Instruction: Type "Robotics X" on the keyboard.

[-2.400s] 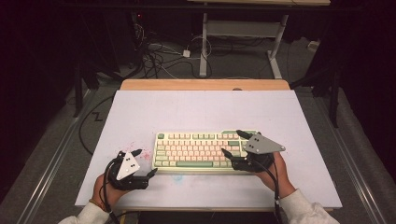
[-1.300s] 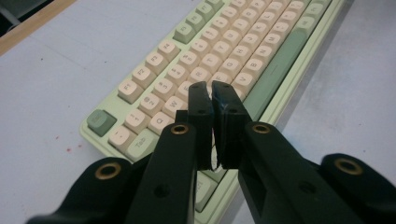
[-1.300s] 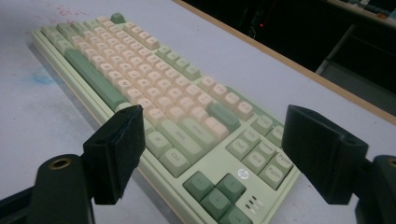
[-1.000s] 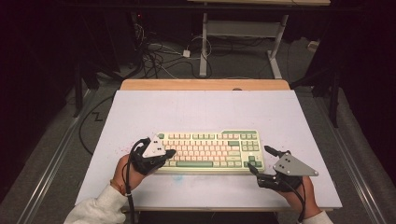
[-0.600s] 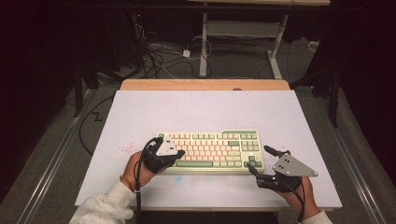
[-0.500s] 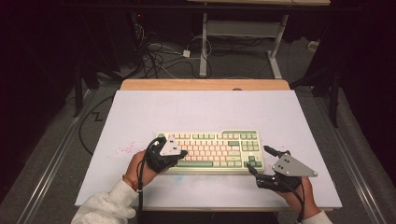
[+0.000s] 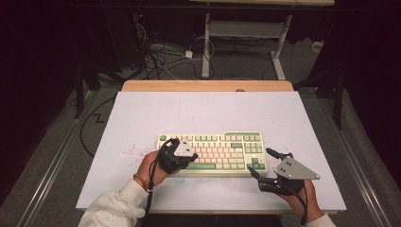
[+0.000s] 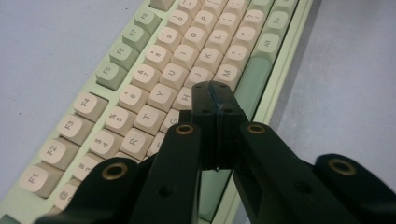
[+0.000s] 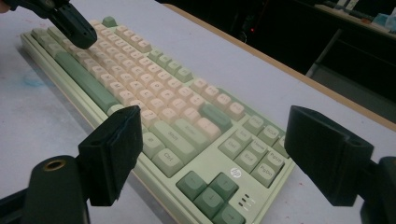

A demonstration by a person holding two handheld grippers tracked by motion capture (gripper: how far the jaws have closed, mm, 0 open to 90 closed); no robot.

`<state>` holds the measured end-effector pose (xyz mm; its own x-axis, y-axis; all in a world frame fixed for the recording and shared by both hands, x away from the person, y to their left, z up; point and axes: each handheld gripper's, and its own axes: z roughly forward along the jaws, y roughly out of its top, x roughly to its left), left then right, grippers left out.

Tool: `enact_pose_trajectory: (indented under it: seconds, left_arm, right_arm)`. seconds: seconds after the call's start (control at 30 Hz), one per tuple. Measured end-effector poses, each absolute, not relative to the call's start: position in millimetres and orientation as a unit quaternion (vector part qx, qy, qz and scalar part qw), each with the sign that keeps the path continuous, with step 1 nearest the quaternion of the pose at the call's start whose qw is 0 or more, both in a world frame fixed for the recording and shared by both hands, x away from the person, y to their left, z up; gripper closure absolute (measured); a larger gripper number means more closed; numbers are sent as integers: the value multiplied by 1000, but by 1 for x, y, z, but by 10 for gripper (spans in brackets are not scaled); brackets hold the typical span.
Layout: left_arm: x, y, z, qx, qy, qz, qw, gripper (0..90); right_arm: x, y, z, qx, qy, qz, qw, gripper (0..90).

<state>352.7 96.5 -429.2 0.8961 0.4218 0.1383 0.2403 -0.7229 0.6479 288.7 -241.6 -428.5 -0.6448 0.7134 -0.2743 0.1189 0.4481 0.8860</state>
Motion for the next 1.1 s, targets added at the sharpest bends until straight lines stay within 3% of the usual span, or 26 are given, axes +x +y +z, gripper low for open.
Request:
enact_pose_trajectory:
  seconds: [1.1]
  left_arm:
    - [367, 83, -444, 926, 182, 129, 304, 878]
  right_arm:
    - [290, -241, -432, 263, 791, 446, 325, 217]
